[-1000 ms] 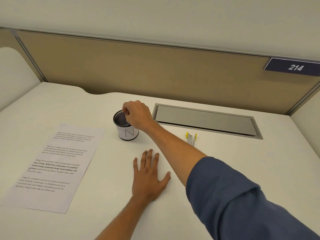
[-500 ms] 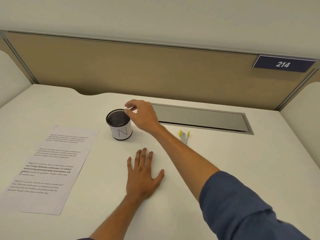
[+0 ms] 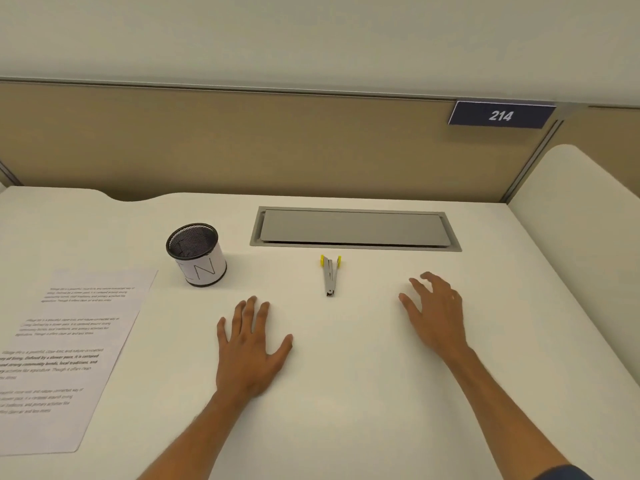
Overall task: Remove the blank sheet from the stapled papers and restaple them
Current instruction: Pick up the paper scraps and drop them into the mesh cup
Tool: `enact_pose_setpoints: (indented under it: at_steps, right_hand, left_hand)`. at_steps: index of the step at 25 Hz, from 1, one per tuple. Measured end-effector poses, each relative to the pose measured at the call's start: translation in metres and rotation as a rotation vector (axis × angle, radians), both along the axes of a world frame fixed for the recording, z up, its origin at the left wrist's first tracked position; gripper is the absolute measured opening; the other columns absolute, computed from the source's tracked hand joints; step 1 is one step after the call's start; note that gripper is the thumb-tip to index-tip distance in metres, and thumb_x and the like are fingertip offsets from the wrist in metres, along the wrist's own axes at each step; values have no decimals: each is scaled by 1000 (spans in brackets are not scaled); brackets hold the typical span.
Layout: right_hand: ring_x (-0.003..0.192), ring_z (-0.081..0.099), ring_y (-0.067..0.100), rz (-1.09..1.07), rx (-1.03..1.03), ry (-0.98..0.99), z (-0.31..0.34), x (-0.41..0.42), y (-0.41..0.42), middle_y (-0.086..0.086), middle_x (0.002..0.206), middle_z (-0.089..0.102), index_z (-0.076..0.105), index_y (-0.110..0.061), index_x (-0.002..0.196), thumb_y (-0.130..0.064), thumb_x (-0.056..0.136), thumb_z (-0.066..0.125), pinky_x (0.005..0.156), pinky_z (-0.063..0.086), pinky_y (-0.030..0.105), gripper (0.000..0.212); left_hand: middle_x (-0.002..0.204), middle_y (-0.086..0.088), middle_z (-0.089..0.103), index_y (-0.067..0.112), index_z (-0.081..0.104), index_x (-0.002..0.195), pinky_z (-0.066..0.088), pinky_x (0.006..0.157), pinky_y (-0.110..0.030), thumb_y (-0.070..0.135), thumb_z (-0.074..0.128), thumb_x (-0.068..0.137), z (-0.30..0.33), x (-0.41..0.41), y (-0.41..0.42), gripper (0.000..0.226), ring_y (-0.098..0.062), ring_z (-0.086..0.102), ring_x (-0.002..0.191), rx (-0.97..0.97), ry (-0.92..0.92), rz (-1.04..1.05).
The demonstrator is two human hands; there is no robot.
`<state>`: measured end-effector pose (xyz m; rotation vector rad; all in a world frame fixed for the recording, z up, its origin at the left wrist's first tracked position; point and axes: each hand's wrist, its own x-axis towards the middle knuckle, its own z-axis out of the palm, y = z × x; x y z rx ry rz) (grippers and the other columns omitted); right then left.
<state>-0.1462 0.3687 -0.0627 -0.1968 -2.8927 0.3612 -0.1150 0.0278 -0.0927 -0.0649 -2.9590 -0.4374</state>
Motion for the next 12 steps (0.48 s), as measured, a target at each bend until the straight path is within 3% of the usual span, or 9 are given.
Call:
enact_pose_setpoints:
  at_steps: [3, 5, 9, 12]
  right_hand:
    - [145, 19, 21, 0, 214, -116, -7, 8, 32, 3, 156, 27, 49, -26, 138, -69, 87, 14, 114, 9, 47, 75]
    - [147, 12, 19, -15, 258, -147, -7, 12, 45, 1, 159, 19, 41, -29, 143, -72, 85, 12, 115, 4, 49, 78]
    - [143, 24, 20, -34, 162, -108, -4, 14, 62, 0, 153, 34, 47, -23, 139, -69, 87, 15, 116, 13, 48, 77]
    - [133, 42, 26, -15, 45, -69, 1, 7, 72, 7, 144, 47, 50, -11, 137, -49, 92, 27, 110, 30, 44, 63]
  left_hand:
    - [160, 0, 24, 22, 34, 148, 8, 118, -49, 70, 25, 83, 0, 0, 0, 81, -19, 13, 148, -9, -2, 3]
    - [160, 0, 23, 22, 33, 148, 8, 118, -50, 70, 24, 83, 0, 0, 1, 81, -18, 12, 148, -14, -5, 2]
    - [160, 1, 23, 23, 32, 148, 9, 119, -50, 70, 24, 83, 0, 0, 1, 81, -18, 12, 148, -23, -16, 1]
    - [160, 1, 22, 23, 32, 148, 8, 119, -50, 70, 24, 83, 0, 0, 1, 81, -18, 12, 148, -19, -16, 2]
